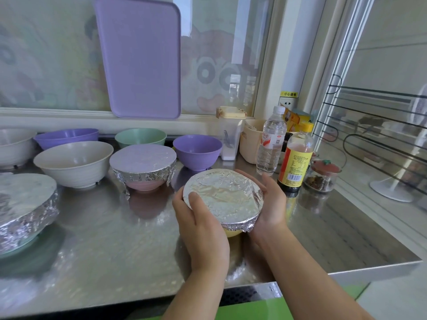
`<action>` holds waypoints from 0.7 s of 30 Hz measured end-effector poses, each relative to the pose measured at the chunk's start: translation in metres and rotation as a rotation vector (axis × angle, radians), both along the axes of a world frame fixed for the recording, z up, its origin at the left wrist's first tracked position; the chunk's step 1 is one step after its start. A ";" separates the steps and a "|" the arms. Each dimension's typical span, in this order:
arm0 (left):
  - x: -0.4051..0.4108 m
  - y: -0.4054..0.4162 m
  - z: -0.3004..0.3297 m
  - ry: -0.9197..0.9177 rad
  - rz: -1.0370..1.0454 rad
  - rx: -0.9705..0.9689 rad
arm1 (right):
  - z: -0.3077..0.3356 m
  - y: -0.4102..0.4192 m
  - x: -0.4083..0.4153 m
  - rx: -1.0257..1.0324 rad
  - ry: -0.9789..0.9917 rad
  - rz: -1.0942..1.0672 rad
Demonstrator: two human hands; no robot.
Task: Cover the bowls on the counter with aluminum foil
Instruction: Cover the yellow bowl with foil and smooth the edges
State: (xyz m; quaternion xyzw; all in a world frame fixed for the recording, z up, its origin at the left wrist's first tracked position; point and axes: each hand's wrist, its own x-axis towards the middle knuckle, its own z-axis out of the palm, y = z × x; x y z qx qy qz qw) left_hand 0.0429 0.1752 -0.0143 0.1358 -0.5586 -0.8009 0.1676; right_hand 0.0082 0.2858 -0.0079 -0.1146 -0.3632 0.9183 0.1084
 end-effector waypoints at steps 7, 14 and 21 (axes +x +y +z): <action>-0.002 -0.001 0.001 -0.008 -0.017 0.028 | 0.002 -0.004 0.005 0.024 -0.009 -0.015; -0.012 -0.028 -0.001 0.009 -0.131 -0.110 | 0.008 -0.004 0.014 0.185 -0.011 -0.026; -0.004 -0.047 -0.004 0.035 -0.112 -0.193 | 0.010 0.014 0.015 0.399 -0.080 -0.056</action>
